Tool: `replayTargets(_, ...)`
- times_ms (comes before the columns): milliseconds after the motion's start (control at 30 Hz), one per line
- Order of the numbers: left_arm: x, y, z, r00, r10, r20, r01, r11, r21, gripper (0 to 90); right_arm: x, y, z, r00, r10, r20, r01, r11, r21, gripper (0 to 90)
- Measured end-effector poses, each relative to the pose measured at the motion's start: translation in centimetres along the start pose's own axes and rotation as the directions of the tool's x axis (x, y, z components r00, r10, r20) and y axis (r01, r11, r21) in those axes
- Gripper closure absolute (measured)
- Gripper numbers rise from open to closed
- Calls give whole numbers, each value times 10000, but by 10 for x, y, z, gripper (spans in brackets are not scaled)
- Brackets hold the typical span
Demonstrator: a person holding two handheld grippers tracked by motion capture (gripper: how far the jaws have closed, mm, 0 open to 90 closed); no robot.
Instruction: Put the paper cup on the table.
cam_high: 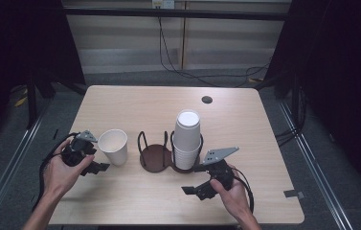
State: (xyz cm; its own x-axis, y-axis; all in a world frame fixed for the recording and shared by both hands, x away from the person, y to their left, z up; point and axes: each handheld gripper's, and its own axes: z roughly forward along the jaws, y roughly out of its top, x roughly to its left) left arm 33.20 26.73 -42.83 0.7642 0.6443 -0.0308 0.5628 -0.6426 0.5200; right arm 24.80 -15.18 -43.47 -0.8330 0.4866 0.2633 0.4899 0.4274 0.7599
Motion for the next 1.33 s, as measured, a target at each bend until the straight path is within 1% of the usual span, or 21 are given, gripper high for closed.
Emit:
replayTargets(133, -8, -8, -2, 9999, 20, 141, -16, 9996, -279, 207, 0, 0, -1, 10000, 44, 47, -44, 10000, -64, 139)
replayTargets(200, -13, -11, -4, 9999, -67, -91, 62, 9983, -577, 224, -1, -1, -1, 10000, 44, 67, -44, 10000, -70, 139)
replayTargets(267, -16, -16, -7, 9988, -486, -27, 479, 9917, -1196, 224, -1, -1, -1, 10000, 47, 69, -46, 9999, -92, 140)
replayTargets(333, -18, -20, -7, 9977, -620, 255, 652, 9860, -1533, 220, -1, -1, -2, 10000, 62, 67, -61, 9999, -133, 139)
replayTargets(400, -24, -23, -7, 9987, -445, 243, 481, 9827, -1787, 219, -2, -1, -2, 9999, 76, 87, -74, 9998, -160, 140)
replayTargets(467, -30, -24, -8, 9976, -437, 531, 538, 9766, -2082, 219, -3, -2, -2, 9999, 85, 90, -83, 9998, -193, 140)
replayTargets(567, -38, -28, -11, 9959, -196, 887, 438, 9589, -2802, 220, -2, -2, -2, 9999, 63, 95, -61, 9997, -244, 140)
replayTargets(600, -41, -31, -11, 9914, -370, 1257, 738, 9503, -3025, 220, -2, -2, -3, 9999, 82, 90, -80, 9996, -258, 140)
replayTargets(633, -44, -32, -11, 9903, -401, 1331, 807, 9456, -3153, 220, -3, -2, -3, 9999, 97, 119, -94, 9996, -282, 139)
replayTargets(700, -51, -35, -13, 9949, -272, 974, 588, 9391, -3386, 220, -3, -3, -3, 9998, 112, 193, -106, 9995, -284, 140)
replayTargets(733, -56, -38, -13, 9948, -375, 950, 688, 9331, -3530, 220, -3, -3, -3, 9997, 136, 214, -131, 9996, -246, 139)
replayTargets(767, -58, -39, -13, 9921, -456, 1167, 856, 9270, -3651, 219, -3, -3, -2, 9997, 129, 212, -123, 9996, -243, 140)
replayTargets(800, -62, -41, -14, 9889, -599, 1360, 1084, 9166, -3848, 219, -3, -3, -2, 9997, 130, 200, -125, 9996, -242, 140)
replayTargets(867, -70, -44, -12, 9882, -623, 1400, 1145, 9073, -4046, 218, -3, -3, -1, 9997, 137, 220, -133, 9997, -223, 140)
replayTargets(967, -80, -43, -7, 9857, -343, 1651, 999, 9075, -4079, 215, -3, -4, 0, 9997, 186, 148, -182, 9995, -267, 140)
replayTargets(1100, -95, -42, 4, 9851, 91, 1718, 650, 9049, -4206, 202, -5, -6, 0, 9995, 301, 106, -297, 9989, -366, 140)
replayTargets(1133, -99, -43, 10, 9798, 209, 1990, 705, 8947, -4411, 195, -6, -6, -1, 9993, 349, 93, -345, 9987, -378, 140)
replayTargets(1167, -103, -43, 15, 9768, 354, 2112, 623, 8966, -4384, 178, -6, -7, -1, 9992, 365, 143, -359, 9986, -393, 140)
replayTargets(1200, -107, -42, 20, 9753, 457, 2161, 490, 9091, -4136, 175, -7, -7, 0, 9991, 365, 229, -356, 9986, -402, 140)
replayTargets(1233, -108, -40, 23, 9719, 667, 2256, 304, 9153, -4016, 175, -7, -7, -1, 9989, 340, 309, -327, 9986, -410, 140)
replayTargets(1333, -111, -37, 25, 9736, 404, 2248, 601, 9044, -4225, 176, -11, -10, -1, 9970, 517, 572, -482, 9970, -603, 139)
